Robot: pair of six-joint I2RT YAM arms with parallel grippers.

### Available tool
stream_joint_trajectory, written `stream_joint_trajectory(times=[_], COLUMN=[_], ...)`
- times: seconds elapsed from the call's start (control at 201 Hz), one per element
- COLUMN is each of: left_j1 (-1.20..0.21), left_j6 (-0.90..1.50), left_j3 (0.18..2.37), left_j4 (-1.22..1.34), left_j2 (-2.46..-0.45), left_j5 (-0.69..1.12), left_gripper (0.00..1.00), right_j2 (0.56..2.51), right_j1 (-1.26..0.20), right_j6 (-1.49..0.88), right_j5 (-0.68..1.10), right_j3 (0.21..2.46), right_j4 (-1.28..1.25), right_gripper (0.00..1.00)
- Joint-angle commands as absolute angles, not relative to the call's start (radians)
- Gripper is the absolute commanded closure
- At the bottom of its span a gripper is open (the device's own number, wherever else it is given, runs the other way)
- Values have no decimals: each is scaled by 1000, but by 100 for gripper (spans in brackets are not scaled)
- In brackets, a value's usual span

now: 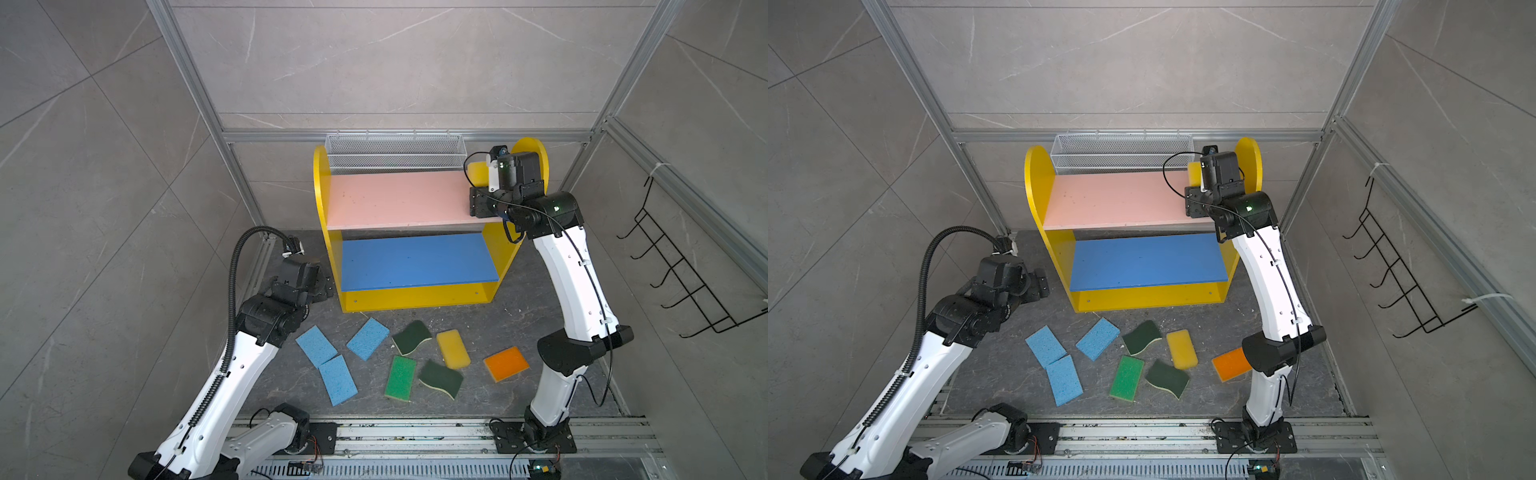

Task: Arrange cleaning sponges on a shelf
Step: Place the cleaning sponge at the shelf.

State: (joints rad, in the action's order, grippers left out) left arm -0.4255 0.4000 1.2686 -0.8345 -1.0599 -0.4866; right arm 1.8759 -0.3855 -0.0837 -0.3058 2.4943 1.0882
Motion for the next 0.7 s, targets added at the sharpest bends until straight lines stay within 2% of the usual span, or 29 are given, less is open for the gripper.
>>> stream_joint_trajectory(times=[0.0, 0.692], left_j1=[-422, -422], left_j6=[417, 451], left_j3=[1269, 1236], left_j4=[-807, -825], left_j2=[-1086, -1066], left_j5=[-477, -432], left_gripper=[11, 13], right_j2=[1848, 1856], right_j1=[-380, -376], right_j6=[-97, -105], right_j5=[-296, -265], right_j3=[2471, 2487], right_j4=[1108, 1159], right_gripper=[25, 21])
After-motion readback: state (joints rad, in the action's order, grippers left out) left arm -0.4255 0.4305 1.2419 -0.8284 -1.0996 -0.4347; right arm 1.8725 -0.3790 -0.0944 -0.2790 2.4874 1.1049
